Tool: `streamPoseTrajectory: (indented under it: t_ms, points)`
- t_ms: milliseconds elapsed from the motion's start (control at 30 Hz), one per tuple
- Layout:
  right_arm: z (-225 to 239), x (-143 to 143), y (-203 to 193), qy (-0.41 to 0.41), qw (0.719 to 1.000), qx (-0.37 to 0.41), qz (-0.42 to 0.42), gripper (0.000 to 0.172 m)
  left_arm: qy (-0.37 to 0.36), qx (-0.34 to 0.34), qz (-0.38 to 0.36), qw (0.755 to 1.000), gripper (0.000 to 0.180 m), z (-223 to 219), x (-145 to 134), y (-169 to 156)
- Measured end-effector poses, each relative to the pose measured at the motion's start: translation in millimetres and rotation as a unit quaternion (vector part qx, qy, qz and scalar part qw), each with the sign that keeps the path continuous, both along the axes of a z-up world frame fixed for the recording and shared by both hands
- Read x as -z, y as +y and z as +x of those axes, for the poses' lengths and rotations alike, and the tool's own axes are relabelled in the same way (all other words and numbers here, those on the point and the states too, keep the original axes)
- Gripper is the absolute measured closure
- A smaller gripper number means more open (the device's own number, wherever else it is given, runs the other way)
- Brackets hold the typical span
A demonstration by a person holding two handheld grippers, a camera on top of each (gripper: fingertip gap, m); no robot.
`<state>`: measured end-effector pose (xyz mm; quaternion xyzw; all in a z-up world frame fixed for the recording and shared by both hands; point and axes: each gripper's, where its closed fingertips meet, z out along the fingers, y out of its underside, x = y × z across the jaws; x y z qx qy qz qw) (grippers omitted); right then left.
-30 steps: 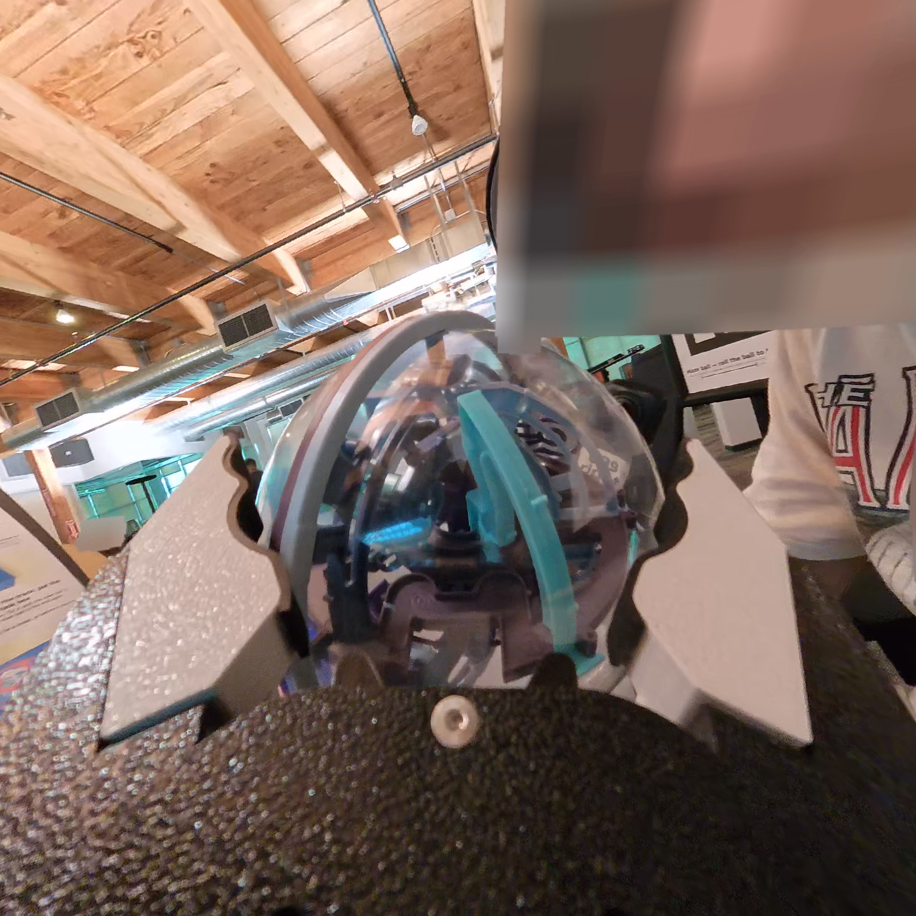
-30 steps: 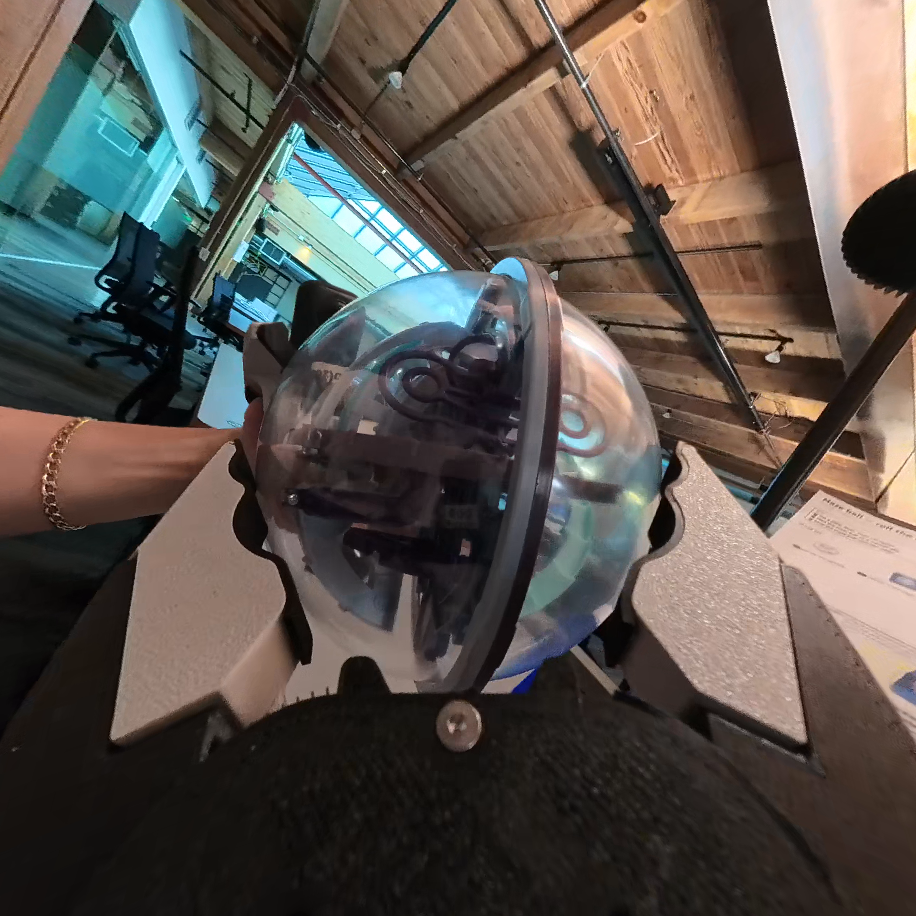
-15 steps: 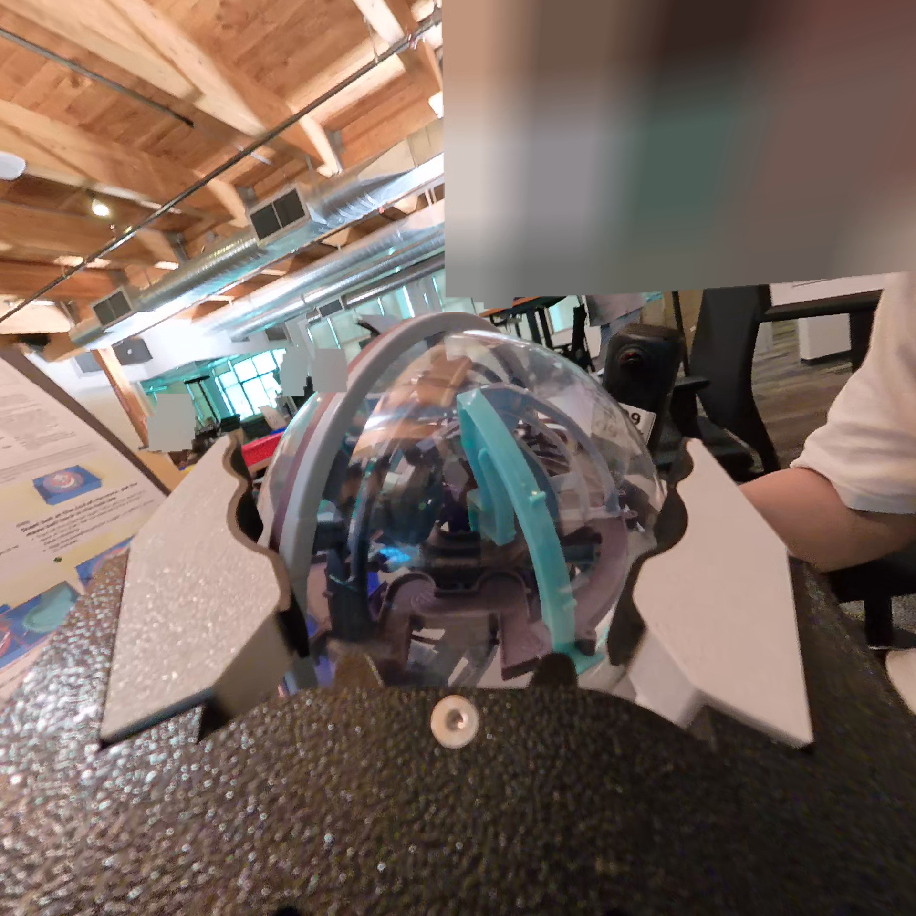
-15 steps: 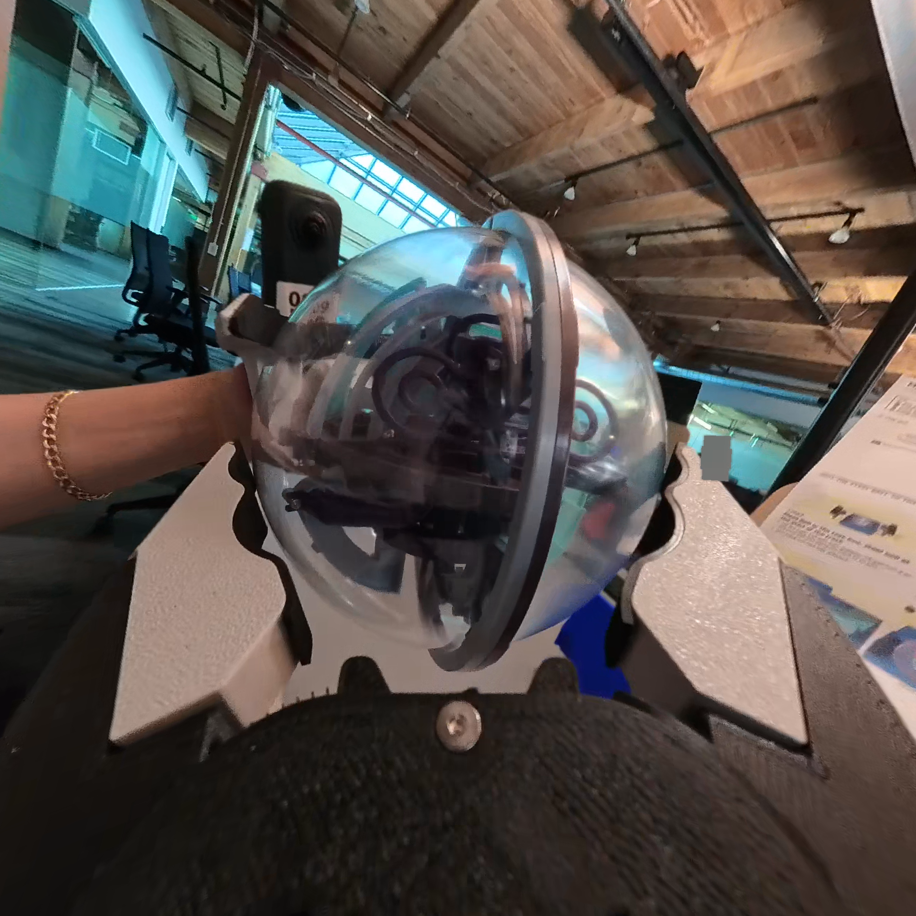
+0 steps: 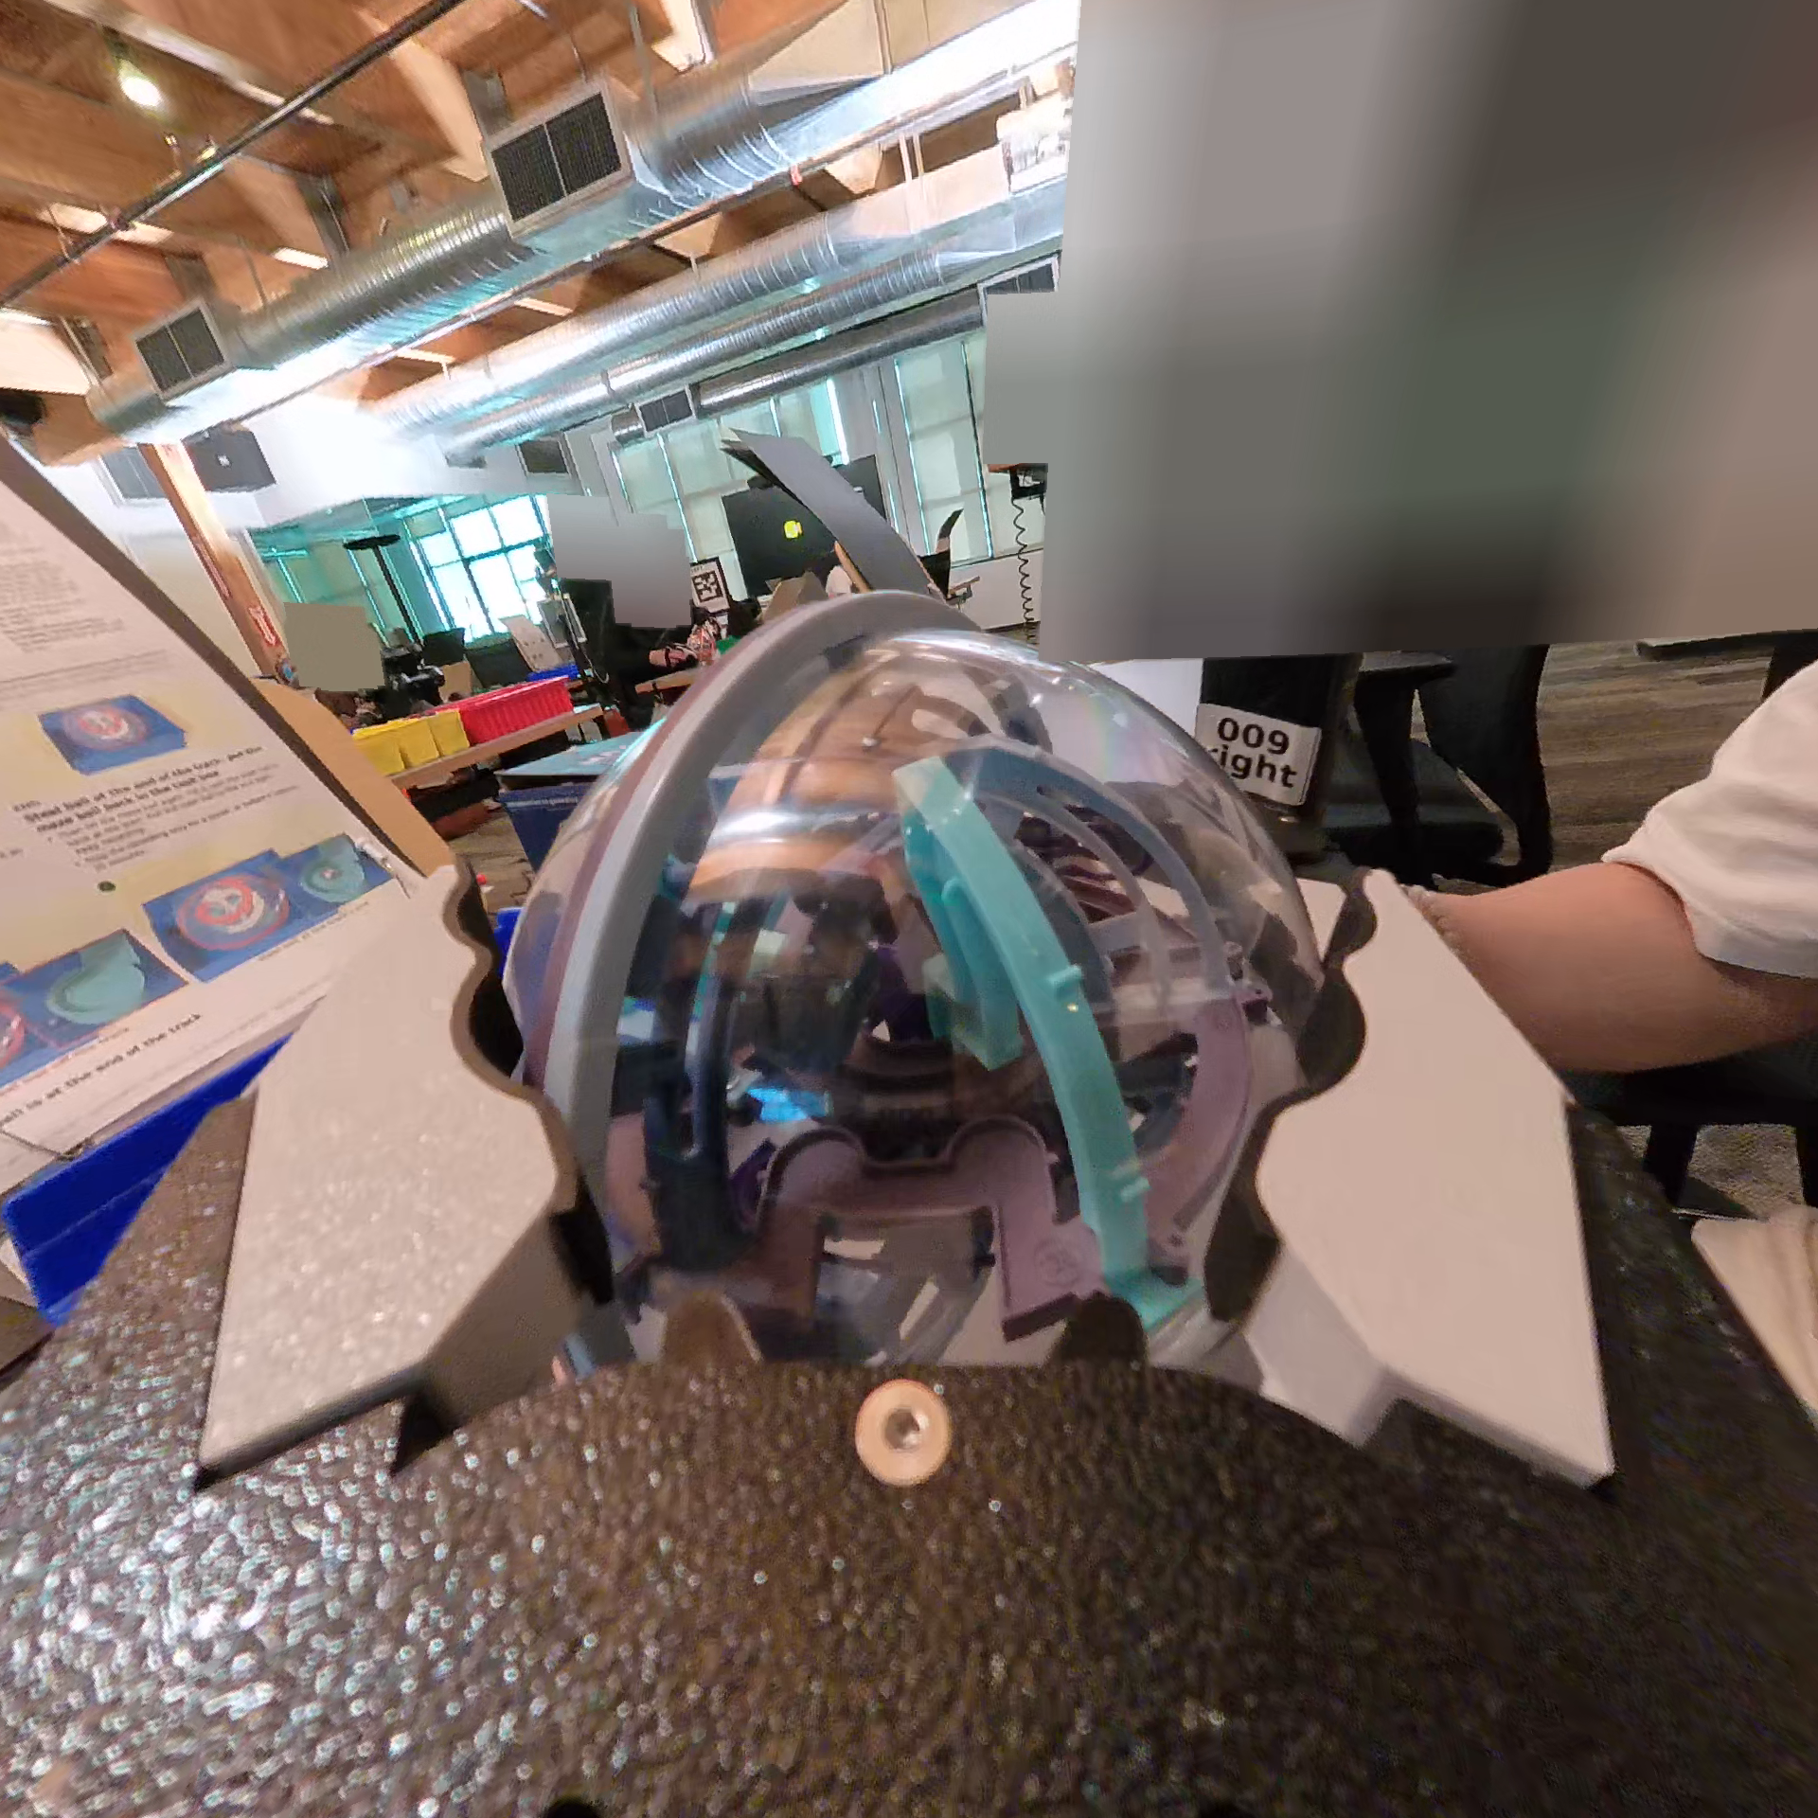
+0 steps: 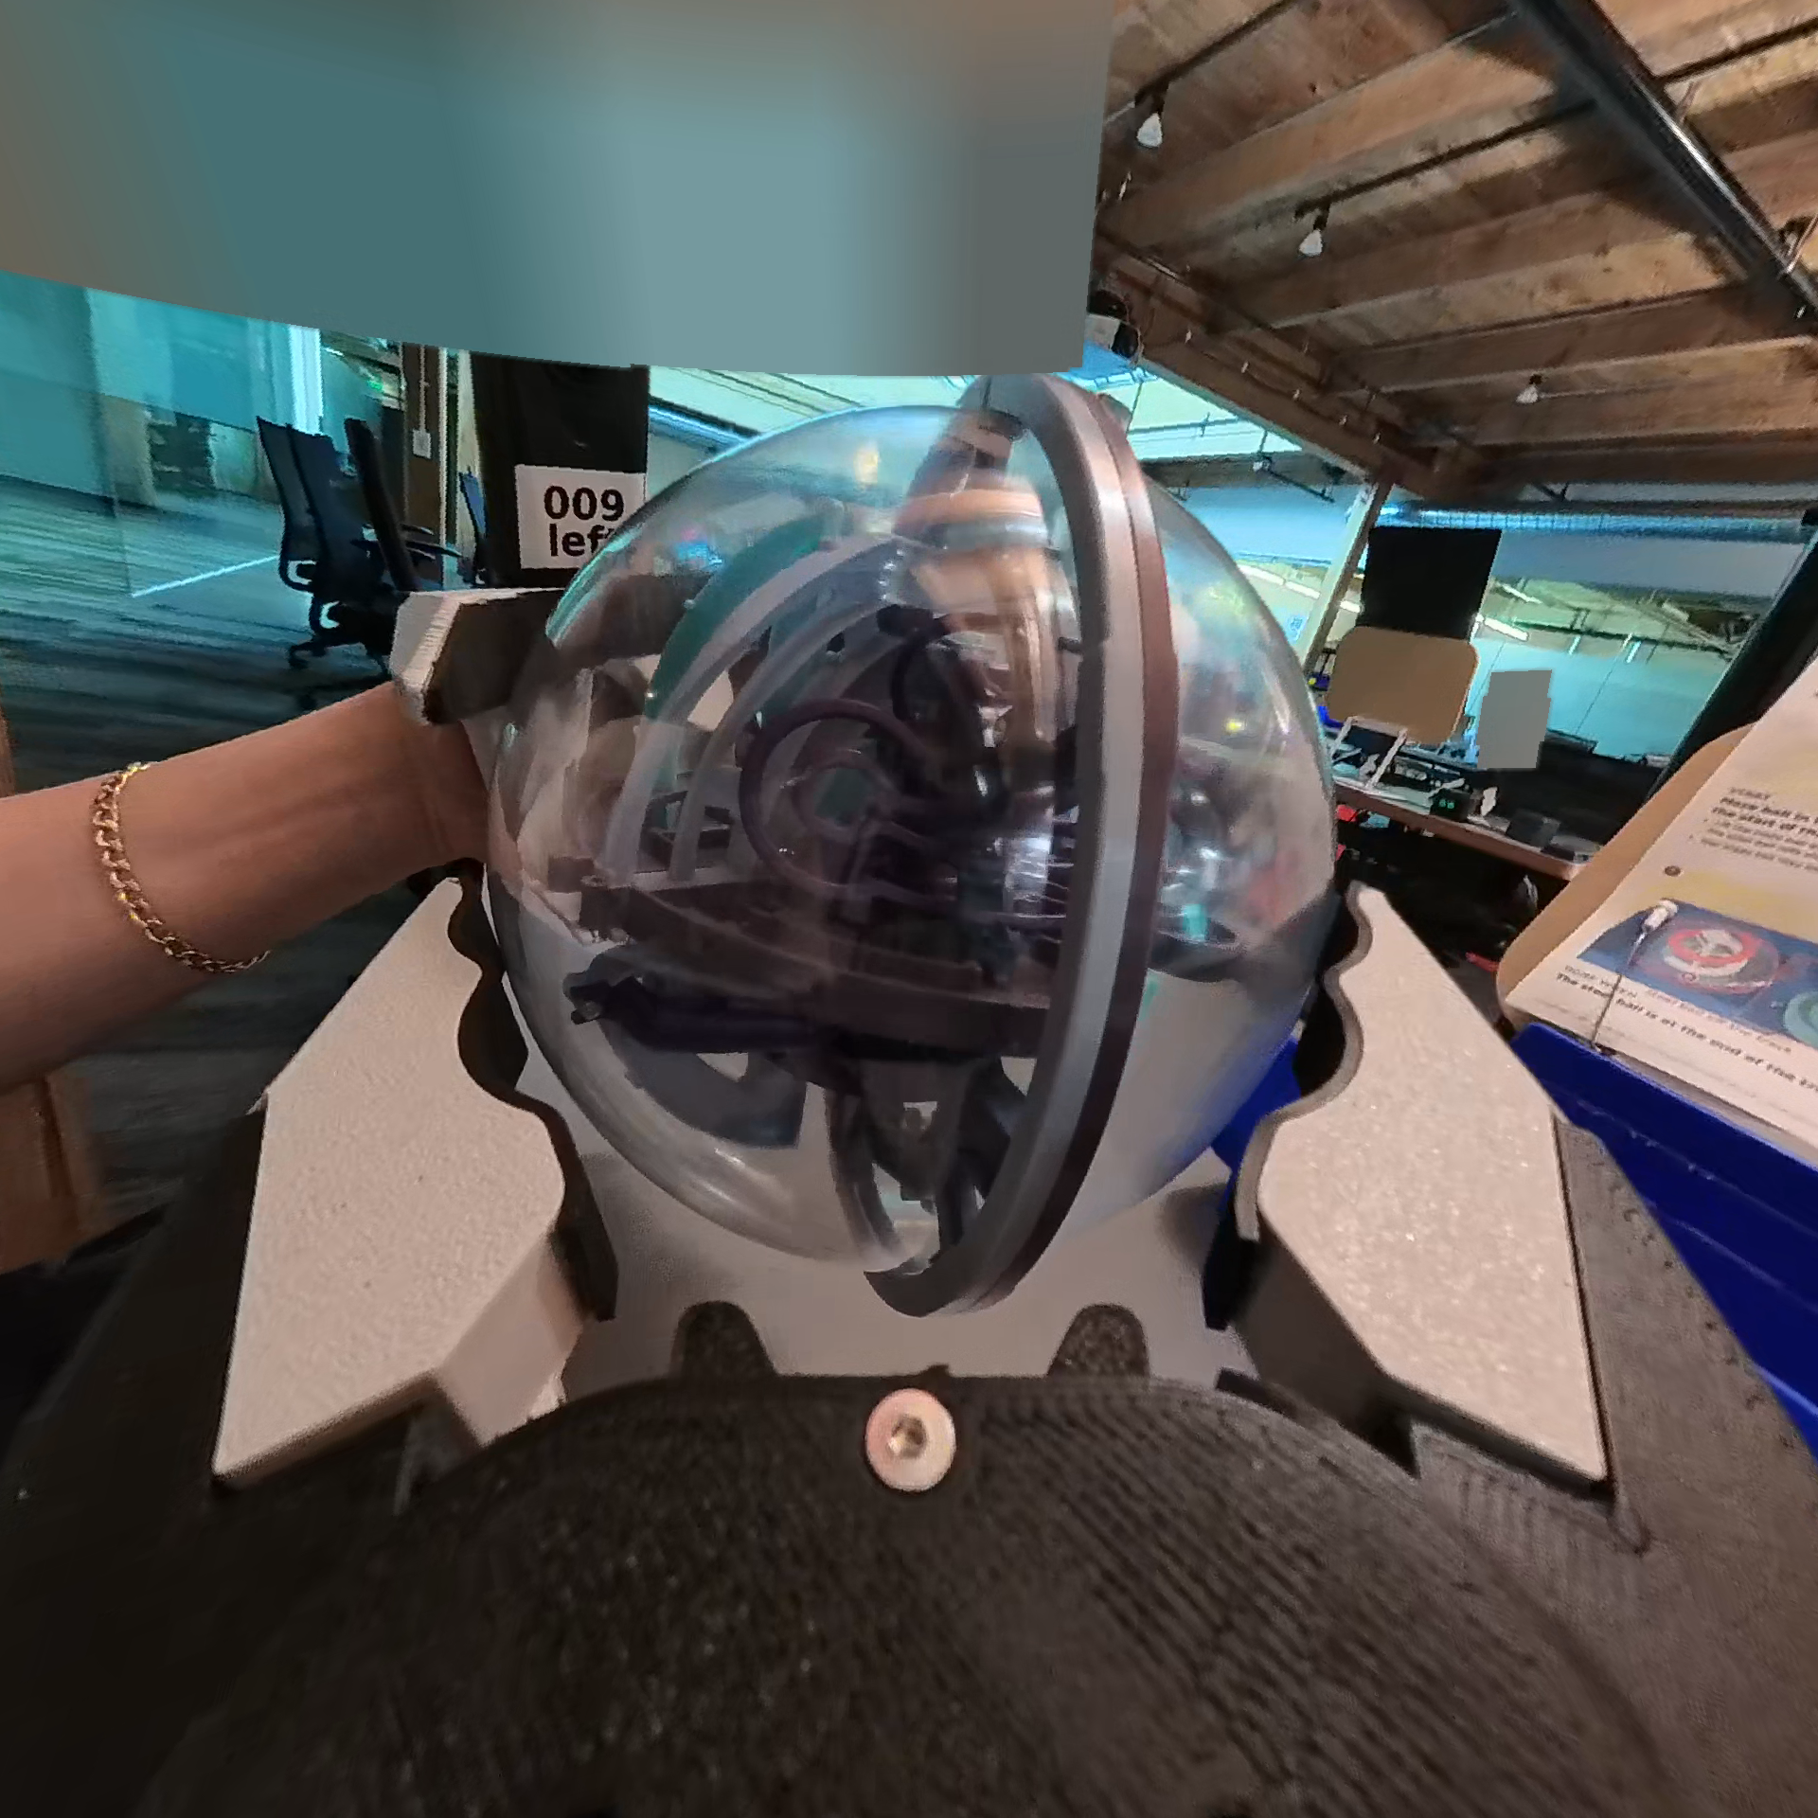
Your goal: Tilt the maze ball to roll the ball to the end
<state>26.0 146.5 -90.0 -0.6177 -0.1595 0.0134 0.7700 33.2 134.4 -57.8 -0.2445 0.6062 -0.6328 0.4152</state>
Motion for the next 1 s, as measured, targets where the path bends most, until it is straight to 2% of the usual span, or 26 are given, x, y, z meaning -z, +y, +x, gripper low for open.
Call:
streamPoseTrajectory:
  t_ms: [300, 500, 800, 1000]
  points:
    - [-0.5, 12.9, 9.6, 0.033, 0.999, 0.01, -0.033, 0.015, 0.034, 0.006, -0.016, 0.999, 0.023, 1.5, 11.2, 10.0]
    - [-0.1, 21.8, 15.1, 0.058, 0.997, 0.012, -0.047, 0.015, 0.056, 0.003, 0.001, 0.998, 0.023, 3.3, 18.5, 14.0]
    - [1.2, 13.3, 10.2, -0.002, 1.0, 0.027, 0.0, 0.015, -0.007, 0.004, 0.069, 0.998, 0.023, -0.4, 6.6, 3.9]
    - [-1.2, -3.5, 0.1, -0.053, 0.996, 0.038, 0.053, 0.015, -0.059, 0.018, 0.09, 0.994, 0.023, -6.1, -7.0, -6.8]
